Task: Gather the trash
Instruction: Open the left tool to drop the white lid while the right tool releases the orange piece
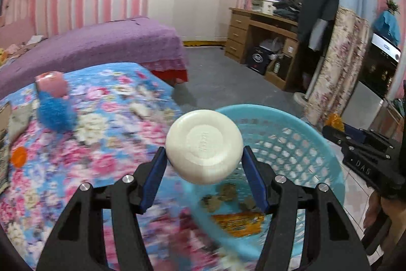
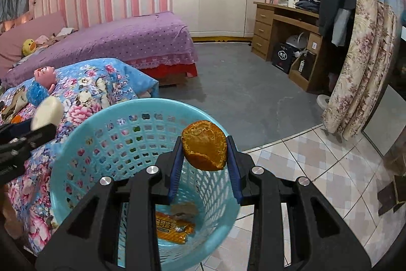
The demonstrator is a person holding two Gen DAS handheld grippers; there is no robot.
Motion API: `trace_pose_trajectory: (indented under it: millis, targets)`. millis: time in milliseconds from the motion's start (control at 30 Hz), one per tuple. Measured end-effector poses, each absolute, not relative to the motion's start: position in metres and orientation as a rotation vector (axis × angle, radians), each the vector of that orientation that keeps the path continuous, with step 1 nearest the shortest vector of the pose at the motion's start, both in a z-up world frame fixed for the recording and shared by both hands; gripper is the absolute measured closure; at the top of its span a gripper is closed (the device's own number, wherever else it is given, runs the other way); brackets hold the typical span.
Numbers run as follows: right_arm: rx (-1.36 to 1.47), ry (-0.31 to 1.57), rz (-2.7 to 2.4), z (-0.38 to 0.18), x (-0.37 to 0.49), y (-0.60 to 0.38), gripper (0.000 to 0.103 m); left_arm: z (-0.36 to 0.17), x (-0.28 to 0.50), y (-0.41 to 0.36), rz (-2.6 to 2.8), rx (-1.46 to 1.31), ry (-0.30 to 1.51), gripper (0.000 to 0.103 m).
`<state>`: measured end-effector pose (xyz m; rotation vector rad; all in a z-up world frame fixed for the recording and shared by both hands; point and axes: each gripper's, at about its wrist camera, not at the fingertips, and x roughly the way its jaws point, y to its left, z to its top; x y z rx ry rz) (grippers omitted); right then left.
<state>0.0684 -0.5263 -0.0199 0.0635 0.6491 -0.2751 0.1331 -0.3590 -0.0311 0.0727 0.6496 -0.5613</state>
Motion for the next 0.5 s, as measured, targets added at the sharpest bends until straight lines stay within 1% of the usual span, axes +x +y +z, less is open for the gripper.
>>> trace_pose_trajectory:
  millis: [167,200,233,267,333,500]
  targets:
    - [0.090,0.635,-0.295,-0.018,0.061,-0.537,0.070,-0.037,0.137,-0.385,-0.601,0.109,0.681,0.042]
    - [0.095,0.632,-0.297,-0.018,0.060,-0.539,0.070,-0.038,0.137,-0.386,-0.601,0.123,0.679,0.040]
    - [0.096,0.632,-0.300,-0.018,0.060,-0.539,0.070,-0.038,0.137,-0.386,-0.603,0.133,0.679,0.032]
    - [0.098,0.631,-0.302,-0.018,0.060,-0.540,0.070,-0.037,0.137,-0.384,-0.597,0.141,0.672,0.028]
    - [0.096,0.631,-0.300,-0.018,0.061,-0.539,0.070,-0.034,0.138,-0.377,-0.577,0.134,0.660,0.016]
    - [0.082,0.635,-0.287,-0.019,0.064,-0.534,0.070,-0.031,0.146,-0.353,-0.538,0.105,0.669,0.015]
